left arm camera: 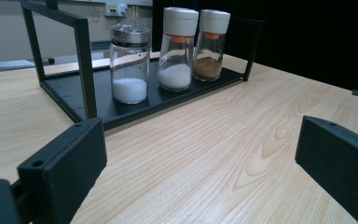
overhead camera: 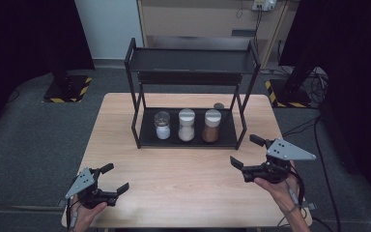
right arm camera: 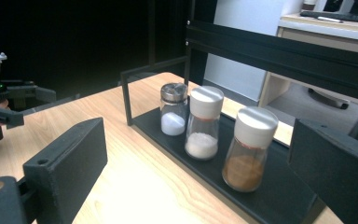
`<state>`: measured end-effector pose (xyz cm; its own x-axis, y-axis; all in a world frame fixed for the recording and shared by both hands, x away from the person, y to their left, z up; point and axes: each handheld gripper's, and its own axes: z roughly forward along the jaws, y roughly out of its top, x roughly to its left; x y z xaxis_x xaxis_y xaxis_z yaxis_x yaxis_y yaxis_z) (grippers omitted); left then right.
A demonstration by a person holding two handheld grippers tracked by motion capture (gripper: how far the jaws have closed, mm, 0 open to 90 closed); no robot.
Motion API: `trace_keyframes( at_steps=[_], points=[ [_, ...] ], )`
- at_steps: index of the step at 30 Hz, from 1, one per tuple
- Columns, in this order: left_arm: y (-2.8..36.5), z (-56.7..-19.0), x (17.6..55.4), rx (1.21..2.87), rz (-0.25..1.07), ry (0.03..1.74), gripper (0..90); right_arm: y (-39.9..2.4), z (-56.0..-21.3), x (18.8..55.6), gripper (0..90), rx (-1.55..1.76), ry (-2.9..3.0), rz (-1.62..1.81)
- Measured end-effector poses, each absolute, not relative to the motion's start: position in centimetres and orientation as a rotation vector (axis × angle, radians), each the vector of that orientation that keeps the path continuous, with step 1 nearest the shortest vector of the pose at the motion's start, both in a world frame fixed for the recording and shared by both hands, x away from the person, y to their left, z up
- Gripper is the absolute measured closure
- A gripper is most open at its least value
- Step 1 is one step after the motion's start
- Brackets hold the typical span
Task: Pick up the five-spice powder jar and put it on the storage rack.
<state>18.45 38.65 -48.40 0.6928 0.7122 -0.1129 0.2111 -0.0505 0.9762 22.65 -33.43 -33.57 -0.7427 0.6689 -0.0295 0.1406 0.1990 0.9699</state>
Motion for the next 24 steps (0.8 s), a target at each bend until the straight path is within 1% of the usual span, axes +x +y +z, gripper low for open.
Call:
trace_keyframes(
  at_steps=[10,24],
  points=[
    [38.7,-48.4,18.4,1.607,0.483,0.772,0.8,-34.8,-35.6,20.0,5.2,0.805,2.002,1.532],
    [38.7,-48.4,18.3,1.602,0.488,0.774,0.8,-36.2,-38.7,18.5,5.3,0.910,1.980,1.543]
  ],
)
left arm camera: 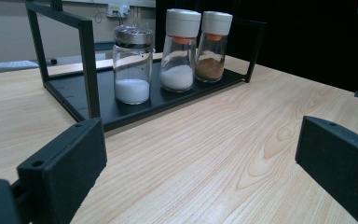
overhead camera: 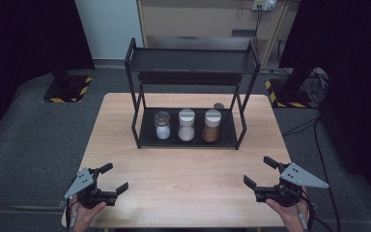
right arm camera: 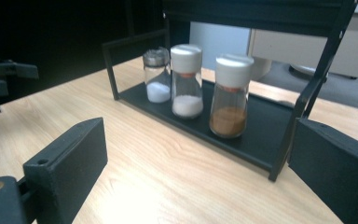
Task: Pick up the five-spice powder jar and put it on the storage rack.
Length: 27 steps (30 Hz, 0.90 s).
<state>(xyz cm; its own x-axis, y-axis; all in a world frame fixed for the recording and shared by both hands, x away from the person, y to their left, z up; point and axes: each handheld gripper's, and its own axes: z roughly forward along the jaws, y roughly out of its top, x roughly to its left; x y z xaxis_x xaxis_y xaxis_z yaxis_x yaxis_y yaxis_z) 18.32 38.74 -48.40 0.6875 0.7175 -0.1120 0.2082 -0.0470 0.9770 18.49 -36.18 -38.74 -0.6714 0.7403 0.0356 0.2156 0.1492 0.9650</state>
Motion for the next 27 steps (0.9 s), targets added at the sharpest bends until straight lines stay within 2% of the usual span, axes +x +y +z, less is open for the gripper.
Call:
trace_keyframes(
  at_steps=[10,27],
  points=[
    [38.8,-48.5,18.3,1.598,0.489,0.776,0.8,-36.4,-41.2,18.8,5.4,0.951,2.001,1.523],
    [38.8,-48.4,18.2,1.596,0.494,0.768,0.7,-36.3,-43.1,19.0,5.7,0.960,2.009,1.519]
  ],
)
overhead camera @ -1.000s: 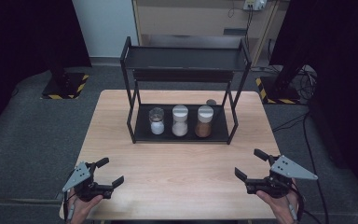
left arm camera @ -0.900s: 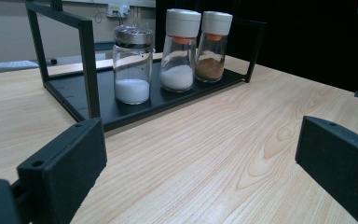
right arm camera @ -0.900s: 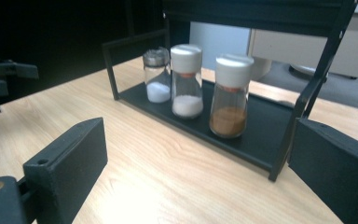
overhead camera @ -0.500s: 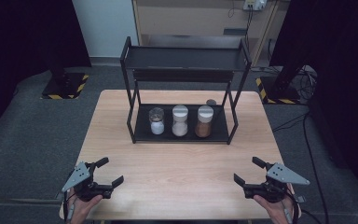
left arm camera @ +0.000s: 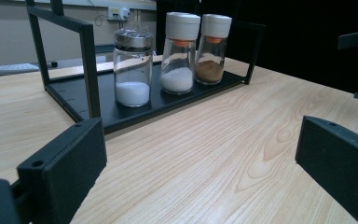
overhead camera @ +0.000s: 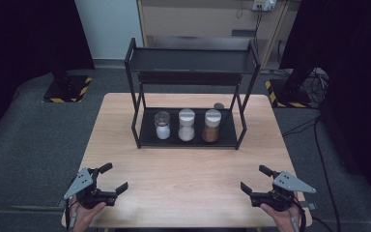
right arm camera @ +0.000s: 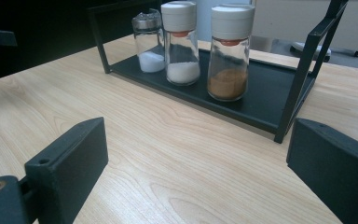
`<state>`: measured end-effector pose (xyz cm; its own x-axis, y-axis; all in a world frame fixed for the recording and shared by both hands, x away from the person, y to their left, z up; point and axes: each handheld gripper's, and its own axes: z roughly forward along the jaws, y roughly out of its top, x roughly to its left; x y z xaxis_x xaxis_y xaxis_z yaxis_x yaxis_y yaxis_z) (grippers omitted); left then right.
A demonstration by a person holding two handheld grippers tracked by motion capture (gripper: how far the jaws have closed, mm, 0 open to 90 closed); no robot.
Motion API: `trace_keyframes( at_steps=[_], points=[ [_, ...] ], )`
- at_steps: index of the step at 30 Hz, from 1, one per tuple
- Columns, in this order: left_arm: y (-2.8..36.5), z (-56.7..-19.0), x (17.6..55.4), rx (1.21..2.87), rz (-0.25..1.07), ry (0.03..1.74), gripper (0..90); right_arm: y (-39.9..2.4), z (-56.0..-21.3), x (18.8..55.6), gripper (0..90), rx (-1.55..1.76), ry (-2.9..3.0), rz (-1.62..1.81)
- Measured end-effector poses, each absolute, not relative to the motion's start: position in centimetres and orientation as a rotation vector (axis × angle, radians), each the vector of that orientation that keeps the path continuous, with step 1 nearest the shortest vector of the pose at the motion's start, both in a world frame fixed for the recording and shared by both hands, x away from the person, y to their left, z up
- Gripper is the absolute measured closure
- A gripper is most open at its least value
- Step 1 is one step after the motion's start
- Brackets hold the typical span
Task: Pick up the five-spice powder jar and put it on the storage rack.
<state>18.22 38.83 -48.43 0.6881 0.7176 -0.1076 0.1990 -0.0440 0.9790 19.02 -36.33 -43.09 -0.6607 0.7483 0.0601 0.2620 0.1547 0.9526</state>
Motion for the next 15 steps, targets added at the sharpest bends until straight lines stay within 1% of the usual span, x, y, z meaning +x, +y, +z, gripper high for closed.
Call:
trace_keyframes(
  at_steps=[15],
  points=[
    [38.75,-48.42,18.28,1.601,0.493,0.761,0.7,-36.17,-43.12,19.01,5.6,0.954,2.020,1.504]
  ],
)
